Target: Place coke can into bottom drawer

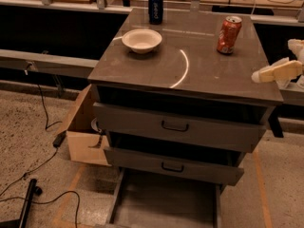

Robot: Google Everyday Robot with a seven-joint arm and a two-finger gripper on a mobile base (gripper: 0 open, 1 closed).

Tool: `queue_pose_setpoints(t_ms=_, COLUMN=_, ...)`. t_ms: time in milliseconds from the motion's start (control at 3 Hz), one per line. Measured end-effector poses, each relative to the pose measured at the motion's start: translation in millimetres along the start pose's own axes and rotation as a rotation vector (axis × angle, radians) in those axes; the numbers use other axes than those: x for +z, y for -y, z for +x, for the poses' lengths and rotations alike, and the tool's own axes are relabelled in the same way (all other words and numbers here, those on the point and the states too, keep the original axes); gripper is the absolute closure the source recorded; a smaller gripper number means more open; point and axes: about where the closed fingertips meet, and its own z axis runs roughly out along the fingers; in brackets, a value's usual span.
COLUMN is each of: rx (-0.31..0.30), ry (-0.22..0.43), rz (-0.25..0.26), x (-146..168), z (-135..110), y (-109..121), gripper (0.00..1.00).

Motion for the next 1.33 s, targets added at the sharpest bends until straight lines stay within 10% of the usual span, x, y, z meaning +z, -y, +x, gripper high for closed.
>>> queue_pose_setpoints(t_ms=333, rx=0.049, ry=0.12, rz=0.118, x=12.5, z=-8.9, y=60.0, gripper=0.0)
queue_pose_setpoints(t_ms=1333, rx=0.013, ry=0.195, rz=0.153, x=65.8, z=-21.7, y=58.2, gripper=0.0)
